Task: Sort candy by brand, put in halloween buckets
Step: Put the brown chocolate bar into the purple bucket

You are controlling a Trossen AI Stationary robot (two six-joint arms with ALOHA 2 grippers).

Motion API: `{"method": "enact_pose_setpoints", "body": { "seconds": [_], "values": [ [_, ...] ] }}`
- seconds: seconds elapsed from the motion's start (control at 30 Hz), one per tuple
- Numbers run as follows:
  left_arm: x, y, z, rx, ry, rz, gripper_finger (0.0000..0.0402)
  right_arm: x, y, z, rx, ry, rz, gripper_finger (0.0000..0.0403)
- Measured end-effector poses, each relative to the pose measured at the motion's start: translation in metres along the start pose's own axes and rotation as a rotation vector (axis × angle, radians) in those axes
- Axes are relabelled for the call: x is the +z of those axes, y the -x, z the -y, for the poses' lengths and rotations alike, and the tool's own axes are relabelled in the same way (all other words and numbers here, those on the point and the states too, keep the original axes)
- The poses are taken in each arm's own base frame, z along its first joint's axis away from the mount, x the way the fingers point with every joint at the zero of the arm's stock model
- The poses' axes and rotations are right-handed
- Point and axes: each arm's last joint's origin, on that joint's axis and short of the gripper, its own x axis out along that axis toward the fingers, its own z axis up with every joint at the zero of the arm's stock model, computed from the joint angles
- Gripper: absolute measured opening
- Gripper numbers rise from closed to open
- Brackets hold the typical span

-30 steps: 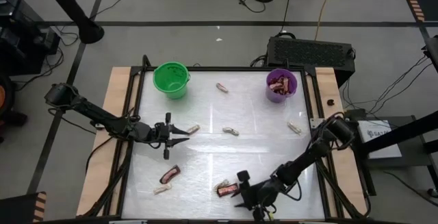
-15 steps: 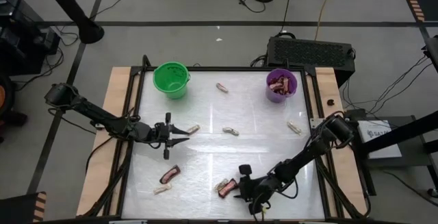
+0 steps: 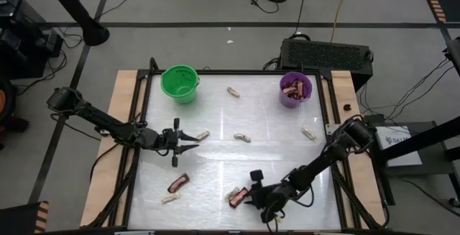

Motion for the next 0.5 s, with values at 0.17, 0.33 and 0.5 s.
{"method": "enact_pose_setpoints", "body": {
  "seconds": [0.17,0.33,0.5],
  "values": [
    [0.000,0.000,0.000,0.000,0.000,0.000,0.0098,-0.004,-0.001,0.004,-0.015,-0.013,-0.043,0.0104],
    [0.000,0.000,0.000,0.000,-0.001,0.000,0.0098,-0.005,-0.001,0.005,-0.032,-0.007,-0.052,0.0104],
    [0.000,0.000,0.000,0.000,-0.001,0.000,0.0098,-0.011,-0.006,0.006,-0.056,-0.015,-0.075,0.0104]
  ]
}}
